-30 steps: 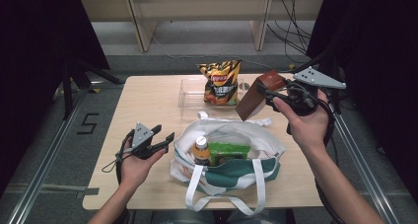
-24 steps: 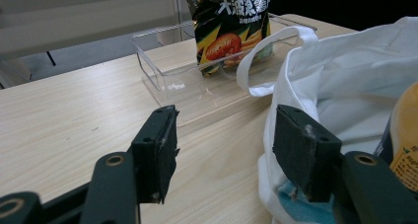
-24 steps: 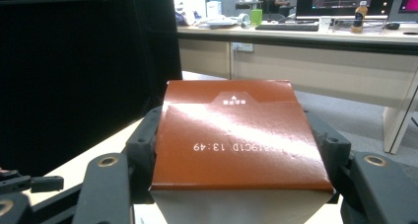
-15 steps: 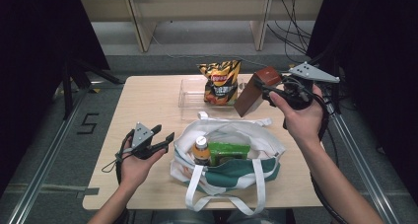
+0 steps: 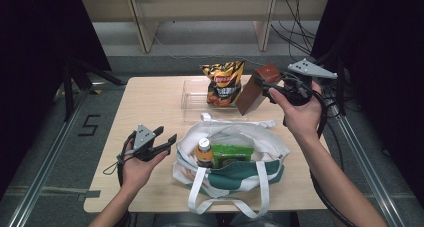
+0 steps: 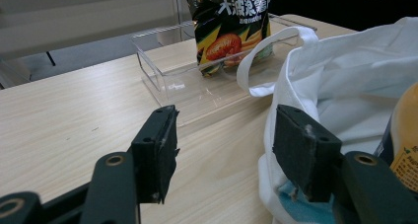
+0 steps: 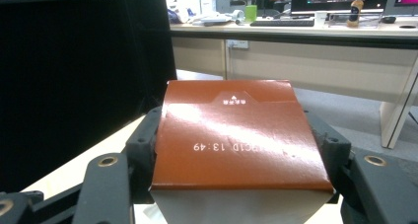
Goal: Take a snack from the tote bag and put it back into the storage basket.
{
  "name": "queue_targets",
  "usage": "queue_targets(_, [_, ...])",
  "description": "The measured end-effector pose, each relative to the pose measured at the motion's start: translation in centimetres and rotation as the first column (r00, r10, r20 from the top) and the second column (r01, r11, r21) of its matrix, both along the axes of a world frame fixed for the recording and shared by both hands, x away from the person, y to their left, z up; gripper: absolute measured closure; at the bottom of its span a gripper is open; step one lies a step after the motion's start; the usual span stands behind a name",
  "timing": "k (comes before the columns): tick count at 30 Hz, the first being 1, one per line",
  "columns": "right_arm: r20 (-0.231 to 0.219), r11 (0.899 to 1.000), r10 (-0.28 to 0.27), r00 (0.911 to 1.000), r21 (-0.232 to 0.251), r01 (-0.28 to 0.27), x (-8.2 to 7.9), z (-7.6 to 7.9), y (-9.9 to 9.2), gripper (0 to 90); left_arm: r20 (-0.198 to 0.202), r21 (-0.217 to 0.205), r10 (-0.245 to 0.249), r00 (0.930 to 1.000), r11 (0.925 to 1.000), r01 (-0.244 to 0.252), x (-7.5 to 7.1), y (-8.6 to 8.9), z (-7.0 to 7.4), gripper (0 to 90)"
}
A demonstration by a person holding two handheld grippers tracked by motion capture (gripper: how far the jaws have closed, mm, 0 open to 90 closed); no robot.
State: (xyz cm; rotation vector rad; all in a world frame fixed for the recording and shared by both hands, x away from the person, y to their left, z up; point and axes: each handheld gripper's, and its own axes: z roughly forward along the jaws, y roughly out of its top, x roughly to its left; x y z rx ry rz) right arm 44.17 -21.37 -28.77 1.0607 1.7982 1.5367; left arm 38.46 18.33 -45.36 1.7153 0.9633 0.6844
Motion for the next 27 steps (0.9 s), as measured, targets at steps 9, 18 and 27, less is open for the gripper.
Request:
queue_targets(9, [-0.013,1.000,-0.006,0.9999,0.002,0.006,0.6,-0.1,0.4,38.9,0.003,0.000,0.002,1.0000,1.0000,-0.002,0.0,0.0,0.1,42.1])
queue_targets(18, [-0.013,1.000,-0.004,0.9999,0.003,0.004,1.5,0.2,1.1,39.0,0.010,-0.006,0.003,0.9999,1.0000,-0.003,0.0,0.0,0.1,42.2])
queue_targets(27, [-0.006,1.000,-0.013,0.9999,-0.005,0.013,2.4,0.3,1.5,38.9,0.007,-0.013,0.001,1.0000,0.9999,-0.001,0.0,0.0,0.0,42.2])
